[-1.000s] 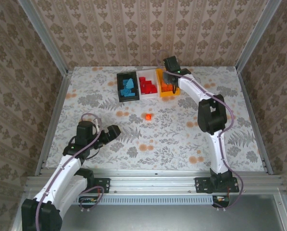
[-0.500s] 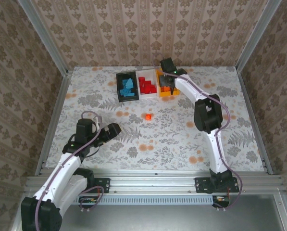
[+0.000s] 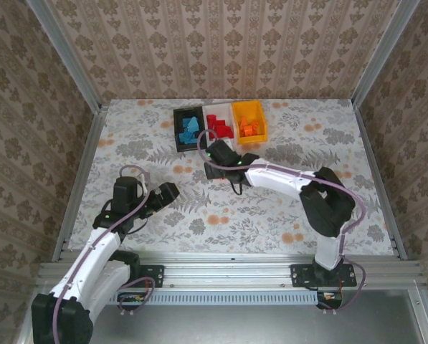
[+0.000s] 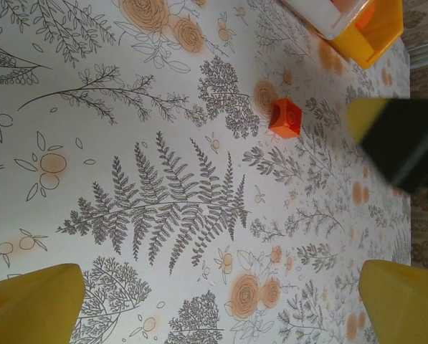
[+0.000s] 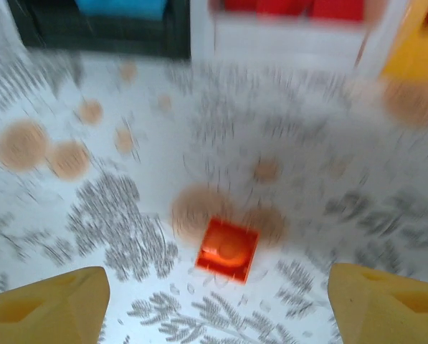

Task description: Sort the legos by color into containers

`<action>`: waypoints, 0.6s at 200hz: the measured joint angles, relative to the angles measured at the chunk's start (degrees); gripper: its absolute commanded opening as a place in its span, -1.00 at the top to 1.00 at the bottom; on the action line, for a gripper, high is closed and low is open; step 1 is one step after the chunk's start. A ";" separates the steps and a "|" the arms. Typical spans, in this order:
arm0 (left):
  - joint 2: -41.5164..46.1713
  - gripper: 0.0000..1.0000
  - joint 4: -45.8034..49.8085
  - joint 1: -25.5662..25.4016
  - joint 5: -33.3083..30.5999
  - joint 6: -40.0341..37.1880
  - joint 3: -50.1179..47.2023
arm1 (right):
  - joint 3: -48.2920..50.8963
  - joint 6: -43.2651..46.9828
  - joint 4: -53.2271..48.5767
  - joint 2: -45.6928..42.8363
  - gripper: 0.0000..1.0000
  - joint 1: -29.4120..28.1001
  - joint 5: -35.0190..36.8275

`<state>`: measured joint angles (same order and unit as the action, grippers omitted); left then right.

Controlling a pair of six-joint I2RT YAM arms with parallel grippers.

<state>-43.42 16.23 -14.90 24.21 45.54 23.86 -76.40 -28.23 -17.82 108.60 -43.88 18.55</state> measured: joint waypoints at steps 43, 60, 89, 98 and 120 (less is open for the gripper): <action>3.26 -1.00 0.55 0.00 -0.04 1.22 -2.25 | -0.09 -4.04 0.09 8.46 -0.56 -0.33 -0.07; 4.96 -1.00 1.62 0.00 -0.20 1.25 -2.51 | -1.44 -4.55 0.13 9.11 -0.43 -0.52 0.39; 6.21 -1.00 1.75 0.00 -0.39 1.27 -2.51 | -4.13 -4.90 1.09 11.32 0.01 -0.31 1.20; 6.14 -1.00 1.75 0.00 -0.46 1.25 -2.51 | -4.61 -4.81 1.14 12.13 0.15 -0.20 1.53; 5.35 -1.00 1.73 0.00 -0.50 1.25 -2.51 | -6.05 -3.98 0.98 12.72 0.35 -0.13 2.67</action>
<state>-38.06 17.96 -14.90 23.70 46.78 21.34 -82.46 -32.21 -16.84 121.32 -44.01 21.21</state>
